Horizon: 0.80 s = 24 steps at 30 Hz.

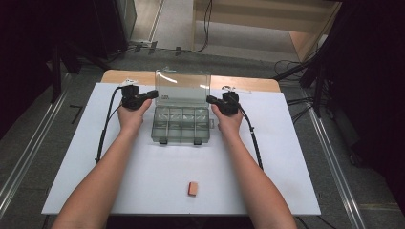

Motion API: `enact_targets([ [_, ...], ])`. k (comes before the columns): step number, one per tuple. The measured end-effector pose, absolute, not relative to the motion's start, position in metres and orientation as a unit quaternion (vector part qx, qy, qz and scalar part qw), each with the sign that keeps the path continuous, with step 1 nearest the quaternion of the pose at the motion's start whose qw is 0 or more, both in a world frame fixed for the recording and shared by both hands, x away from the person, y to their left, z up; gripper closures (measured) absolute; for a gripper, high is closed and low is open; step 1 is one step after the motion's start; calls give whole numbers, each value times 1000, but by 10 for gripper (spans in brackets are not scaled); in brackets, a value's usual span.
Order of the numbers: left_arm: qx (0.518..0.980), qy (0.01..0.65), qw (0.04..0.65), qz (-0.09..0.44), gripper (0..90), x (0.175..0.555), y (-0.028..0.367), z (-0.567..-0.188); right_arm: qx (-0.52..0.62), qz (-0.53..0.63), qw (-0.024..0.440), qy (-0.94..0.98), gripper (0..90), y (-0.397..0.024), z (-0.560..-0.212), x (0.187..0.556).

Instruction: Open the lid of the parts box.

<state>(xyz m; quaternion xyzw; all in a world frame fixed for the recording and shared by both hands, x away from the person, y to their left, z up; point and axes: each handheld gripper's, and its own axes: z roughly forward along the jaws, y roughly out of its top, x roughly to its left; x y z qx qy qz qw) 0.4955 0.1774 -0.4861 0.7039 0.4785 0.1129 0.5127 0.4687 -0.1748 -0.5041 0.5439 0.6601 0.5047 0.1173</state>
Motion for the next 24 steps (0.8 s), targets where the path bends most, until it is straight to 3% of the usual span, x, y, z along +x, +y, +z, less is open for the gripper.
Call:
enact_targets([
  [24,698,513,497,55,780,500,181,-503,568,493,73,655,777,-177,-516,474],
])
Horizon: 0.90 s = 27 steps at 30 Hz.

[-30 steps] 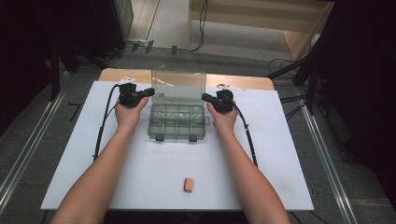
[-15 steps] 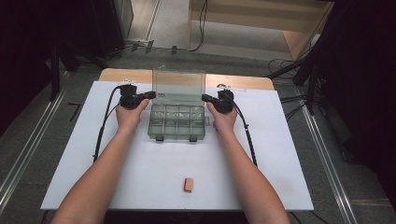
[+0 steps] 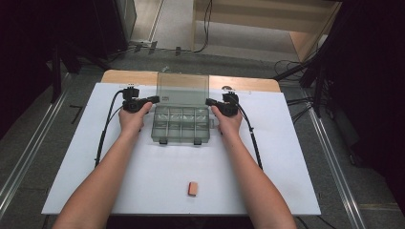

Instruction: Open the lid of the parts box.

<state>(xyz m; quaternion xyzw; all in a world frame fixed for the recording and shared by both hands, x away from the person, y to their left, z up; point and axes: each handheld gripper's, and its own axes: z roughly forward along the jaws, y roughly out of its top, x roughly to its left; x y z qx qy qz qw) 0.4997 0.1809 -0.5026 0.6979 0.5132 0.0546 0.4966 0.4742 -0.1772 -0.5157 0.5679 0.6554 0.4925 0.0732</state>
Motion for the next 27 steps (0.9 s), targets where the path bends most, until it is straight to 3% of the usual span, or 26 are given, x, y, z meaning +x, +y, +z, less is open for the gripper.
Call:
enact_targets([
  [10,705,516,484,53,780,497,181,-504,571,480,75,661,772,-176,-516,474],
  [14,712,506,483,60,740,495,180,-502,570,480,73,663,757,-176,-516,474],
  [18,711,498,493,66,682,489,181,-497,560,484,78,668,589,-175,-515,472],
  [27,715,467,513,89,407,470,189,-484,526,497,115,681,289,-178,-507,454],
])
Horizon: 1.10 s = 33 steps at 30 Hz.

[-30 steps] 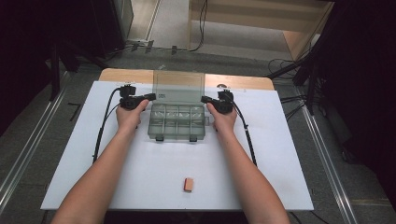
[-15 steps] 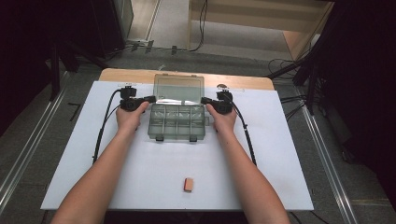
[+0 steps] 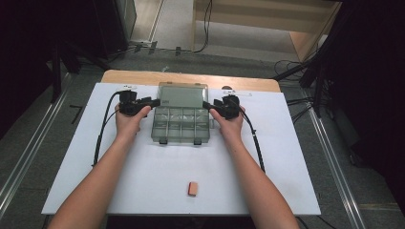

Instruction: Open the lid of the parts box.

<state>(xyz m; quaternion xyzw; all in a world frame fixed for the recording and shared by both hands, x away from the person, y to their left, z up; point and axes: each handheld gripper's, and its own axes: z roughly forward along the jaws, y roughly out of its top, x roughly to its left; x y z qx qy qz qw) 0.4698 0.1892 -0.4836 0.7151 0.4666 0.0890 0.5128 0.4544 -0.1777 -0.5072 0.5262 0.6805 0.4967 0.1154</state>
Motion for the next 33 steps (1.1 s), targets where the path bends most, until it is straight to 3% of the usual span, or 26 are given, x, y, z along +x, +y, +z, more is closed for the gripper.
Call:
enact_targets([
  [3,712,457,526,91,375,463,193,-481,516,496,122,688,185,-179,-506,447],
  [7,707,450,538,91,265,453,198,-477,503,506,118,690,119,-184,-504,438],
  [12,707,428,557,87,118,437,202,-471,494,520,115,688,92,-189,-503,427],
  [15,713,415,557,98,116,428,202,-467,492,519,118,689,78,-191,-503,421],
  [18,717,405,558,107,114,420,203,-468,485,525,113,690,0,-192,-504,414],
  [20,720,391,566,94,6,415,204,-469,482,524,116,692,0,-193,-504,410],
  [33,725,388,558,117,0,383,217,-476,452,516,143,713,0,-195,-495,379],
])
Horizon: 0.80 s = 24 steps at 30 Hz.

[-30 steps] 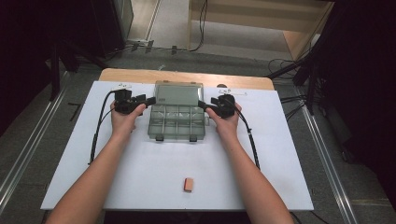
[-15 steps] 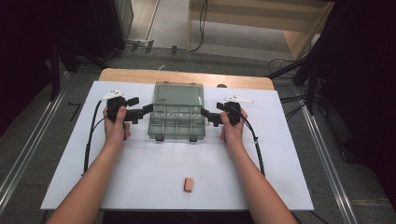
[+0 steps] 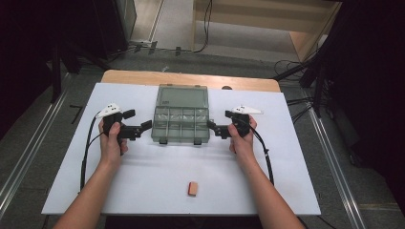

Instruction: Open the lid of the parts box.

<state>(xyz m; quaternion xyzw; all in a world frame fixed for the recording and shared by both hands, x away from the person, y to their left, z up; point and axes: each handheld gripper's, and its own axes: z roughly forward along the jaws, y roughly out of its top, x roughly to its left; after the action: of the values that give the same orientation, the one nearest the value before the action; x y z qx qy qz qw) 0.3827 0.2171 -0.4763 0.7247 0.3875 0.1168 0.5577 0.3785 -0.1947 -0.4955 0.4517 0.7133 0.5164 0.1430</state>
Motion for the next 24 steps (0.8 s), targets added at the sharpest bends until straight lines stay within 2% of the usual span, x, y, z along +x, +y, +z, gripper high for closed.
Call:
enact_targets([
  [10,738,371,548,132,0,360,223,-480,435,510,152,726,0,-194,-498,354],
  [24,729,372,559,135,0,336,236,-478,431,508,153,730,0,-198,-507,321],
])
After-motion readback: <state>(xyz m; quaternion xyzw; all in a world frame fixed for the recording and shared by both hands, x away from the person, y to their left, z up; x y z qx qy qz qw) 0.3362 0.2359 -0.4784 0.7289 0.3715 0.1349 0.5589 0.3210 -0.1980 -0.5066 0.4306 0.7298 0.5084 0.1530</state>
